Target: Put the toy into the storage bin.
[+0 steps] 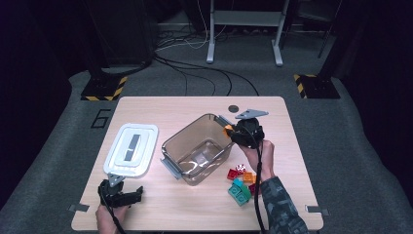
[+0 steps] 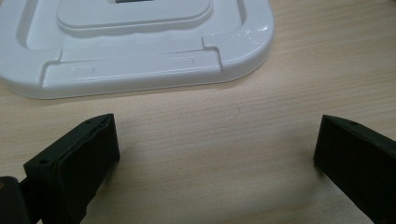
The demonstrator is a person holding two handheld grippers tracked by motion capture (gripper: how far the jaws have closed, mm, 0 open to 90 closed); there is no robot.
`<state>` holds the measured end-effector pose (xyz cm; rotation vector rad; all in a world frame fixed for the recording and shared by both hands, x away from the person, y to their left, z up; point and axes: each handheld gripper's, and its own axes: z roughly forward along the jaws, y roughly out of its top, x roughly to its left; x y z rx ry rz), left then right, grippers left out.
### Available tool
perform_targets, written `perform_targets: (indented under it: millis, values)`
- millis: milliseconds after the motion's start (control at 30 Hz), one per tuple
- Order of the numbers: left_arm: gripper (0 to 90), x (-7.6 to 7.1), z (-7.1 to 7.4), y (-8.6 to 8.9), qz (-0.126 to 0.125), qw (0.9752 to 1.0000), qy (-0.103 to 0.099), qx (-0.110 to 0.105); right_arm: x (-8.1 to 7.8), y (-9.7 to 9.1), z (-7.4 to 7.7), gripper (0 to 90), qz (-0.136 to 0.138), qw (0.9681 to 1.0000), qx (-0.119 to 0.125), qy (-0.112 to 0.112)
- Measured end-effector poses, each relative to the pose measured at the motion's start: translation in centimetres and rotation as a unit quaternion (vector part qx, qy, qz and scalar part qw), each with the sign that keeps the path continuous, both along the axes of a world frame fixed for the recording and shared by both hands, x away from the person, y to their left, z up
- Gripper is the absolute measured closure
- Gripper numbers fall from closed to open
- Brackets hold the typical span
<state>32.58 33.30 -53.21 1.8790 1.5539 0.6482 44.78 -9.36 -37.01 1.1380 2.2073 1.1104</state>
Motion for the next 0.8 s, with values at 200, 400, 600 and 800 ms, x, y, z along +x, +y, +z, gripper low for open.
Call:
perform_targets:
  millis: [200, 400, 600, 800]
  values:
    - [0.0, 0.0, 0.0, 0.0, 0.0, 1.0, 0.0, 0.0, 0.3, 0.5, -0.4, 67.9, 0.004, 1.0, -0.007, 0.002]
    - [0.0, 0.0, 0.0, 0.0, 0.0, 1.0, 0.0, 0.0, 0.5, 0.9, -0.6, 67.7, 0.005, 0.9999, -0.009, 0.006]
    - [0.0, 0.0, 0.0, 0.0, 0.0, 1.0, 0.0, 0.0, 0.4, 0.8, -0.6, 54.1, 0.014, 0.9998, -0.005, 0.009]
    - [0.0, 0.0, 0.0, 0.0, 0.0, 1.0, 0.0, 0.0, -0.7, 0.3, -0.3, 24.4, 0.017, 0.9998, -0.004, -0.005]
